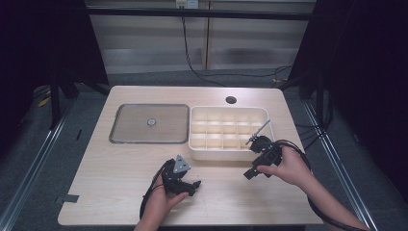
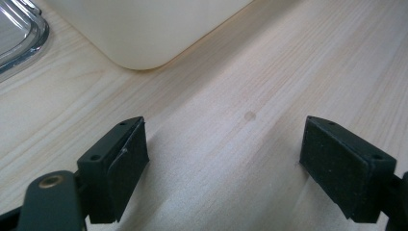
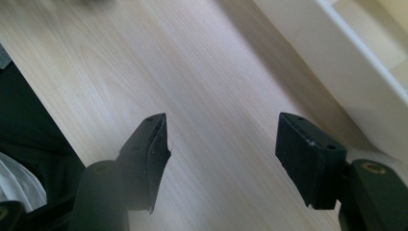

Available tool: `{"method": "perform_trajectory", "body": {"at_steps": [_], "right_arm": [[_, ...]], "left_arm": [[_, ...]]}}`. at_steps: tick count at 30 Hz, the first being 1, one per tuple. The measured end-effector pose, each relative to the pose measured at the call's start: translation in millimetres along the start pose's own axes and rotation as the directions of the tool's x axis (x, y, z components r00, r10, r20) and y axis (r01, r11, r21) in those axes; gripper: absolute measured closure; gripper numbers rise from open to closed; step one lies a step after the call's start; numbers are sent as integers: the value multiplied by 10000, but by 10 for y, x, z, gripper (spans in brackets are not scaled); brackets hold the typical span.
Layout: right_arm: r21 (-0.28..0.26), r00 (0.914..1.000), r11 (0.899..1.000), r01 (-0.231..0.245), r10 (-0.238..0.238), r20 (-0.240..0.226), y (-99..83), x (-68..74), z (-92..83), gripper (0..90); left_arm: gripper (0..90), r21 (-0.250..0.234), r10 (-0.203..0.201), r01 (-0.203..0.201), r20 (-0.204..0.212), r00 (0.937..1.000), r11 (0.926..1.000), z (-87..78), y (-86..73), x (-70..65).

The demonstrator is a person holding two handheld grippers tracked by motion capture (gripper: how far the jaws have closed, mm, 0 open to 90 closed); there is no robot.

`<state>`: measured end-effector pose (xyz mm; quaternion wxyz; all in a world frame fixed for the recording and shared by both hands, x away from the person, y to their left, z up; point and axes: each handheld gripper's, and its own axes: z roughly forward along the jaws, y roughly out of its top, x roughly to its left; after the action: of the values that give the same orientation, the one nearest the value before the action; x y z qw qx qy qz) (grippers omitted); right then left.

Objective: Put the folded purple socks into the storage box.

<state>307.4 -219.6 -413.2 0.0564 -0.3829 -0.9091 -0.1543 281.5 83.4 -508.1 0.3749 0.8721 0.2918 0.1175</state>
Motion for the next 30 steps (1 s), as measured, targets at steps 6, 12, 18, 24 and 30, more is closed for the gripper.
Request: {"method": "perform_trajectory", "body": {"at_steps": [6,12,18,24,30], "right_arm": [[-151,9999,9999,59,-61,-156,-16,37,96,353],[-224,9992,9997,62,-70,-390,-37,58,212,350],[-301,9985,9993,208,-223,-508,-58,70,317,347],[-409,9975,9987,296,-322,-633,-78,78,432,343],[-640,9965,9966,525,-565,-618,-106,103,535,340]], "left_arm": [[164,0,3,-3,1,10000,10000,0,0,0],[164,-1,1,-1,1,10000,10000,0,0,0],[164,2,-2,2,7,10000,10000,0,0,0],[164,1,2,-2,3,10000,10000,0,0,0],[164,-1,2,-2,0,10000,10000,0,0,0]]}}
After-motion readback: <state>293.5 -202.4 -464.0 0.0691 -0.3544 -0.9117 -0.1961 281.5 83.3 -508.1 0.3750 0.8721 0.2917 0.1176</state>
